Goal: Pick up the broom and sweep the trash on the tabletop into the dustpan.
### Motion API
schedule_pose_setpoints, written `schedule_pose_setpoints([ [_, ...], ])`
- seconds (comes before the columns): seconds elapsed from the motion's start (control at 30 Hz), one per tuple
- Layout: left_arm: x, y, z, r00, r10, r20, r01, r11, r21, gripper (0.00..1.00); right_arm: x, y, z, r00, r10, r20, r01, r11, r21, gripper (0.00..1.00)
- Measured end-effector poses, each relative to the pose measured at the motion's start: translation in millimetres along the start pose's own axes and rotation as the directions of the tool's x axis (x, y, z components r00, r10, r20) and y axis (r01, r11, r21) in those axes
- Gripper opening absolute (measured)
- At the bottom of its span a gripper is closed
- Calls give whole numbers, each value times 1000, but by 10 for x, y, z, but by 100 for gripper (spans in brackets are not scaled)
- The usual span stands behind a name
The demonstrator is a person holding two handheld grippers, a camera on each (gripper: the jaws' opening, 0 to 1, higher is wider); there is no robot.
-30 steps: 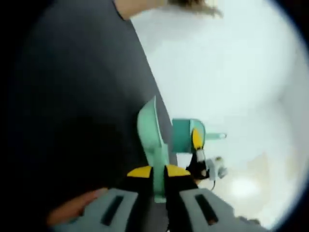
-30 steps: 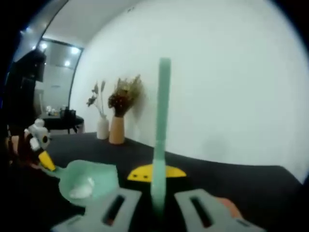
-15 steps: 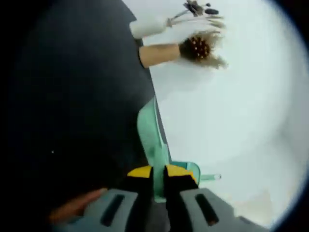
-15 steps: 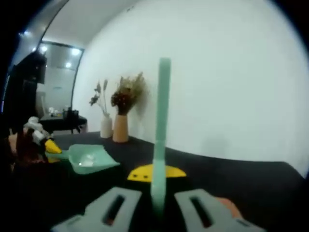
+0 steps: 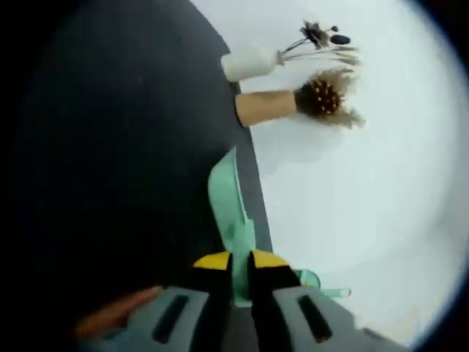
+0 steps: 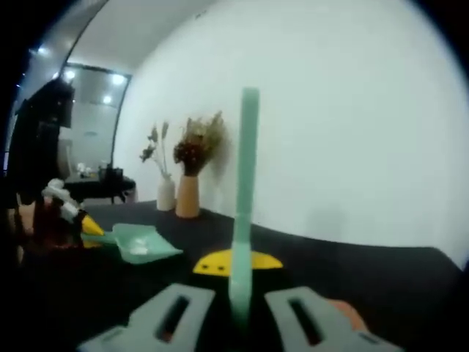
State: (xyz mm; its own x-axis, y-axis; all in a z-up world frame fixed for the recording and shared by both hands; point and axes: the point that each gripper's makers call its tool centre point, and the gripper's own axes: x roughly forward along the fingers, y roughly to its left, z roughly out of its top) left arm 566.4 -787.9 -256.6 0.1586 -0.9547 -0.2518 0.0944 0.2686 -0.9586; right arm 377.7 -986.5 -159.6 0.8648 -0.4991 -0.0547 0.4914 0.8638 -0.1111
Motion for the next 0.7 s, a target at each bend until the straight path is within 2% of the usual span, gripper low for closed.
schedule_pose_setpoints([
  [0.13,-3,39,44,1000,3,-2,-3,1000,-20,10,26,-19,-5,1000,-1,-4,1,1000,-1,2],
  [0.27,-9,34,3,1000,0,-10,0,1000,-24,10,3,-9,-29,1000,-3,-6,3,1000,-5,2],
  [0.47,48,5,47,998,-23,-63,22,1000,-13,11,24,0,-43,1000,-2,-13,2,1000,-13,2],
  [0.5,48,35,51,998,-6,-57,6,1000,2,13,33,-1,-44,1000,-3,-14,2,1000,-17,2],
  [0.53,42,29,96,999,-13,-30,13,1000,14,16,36,1,-48,1000,-3,-16,2,1000,-19,2],
  [0.6,17,-21,115,999,-45,-13,44,999,-24,22,40,5,-52,1000,-1,-19,1,1000,-23,2],
  [0.67,-22,-30,98,999,-51,-5,51,999,-18,29,48,5,-56,1000,-2,-21,1,1000,-26,2],
  [0.7,-41,-60,93,998,-62,-7,62,998,-14,29,53,5,-60,1000,-2,-22,2,1000,-27,2],
])
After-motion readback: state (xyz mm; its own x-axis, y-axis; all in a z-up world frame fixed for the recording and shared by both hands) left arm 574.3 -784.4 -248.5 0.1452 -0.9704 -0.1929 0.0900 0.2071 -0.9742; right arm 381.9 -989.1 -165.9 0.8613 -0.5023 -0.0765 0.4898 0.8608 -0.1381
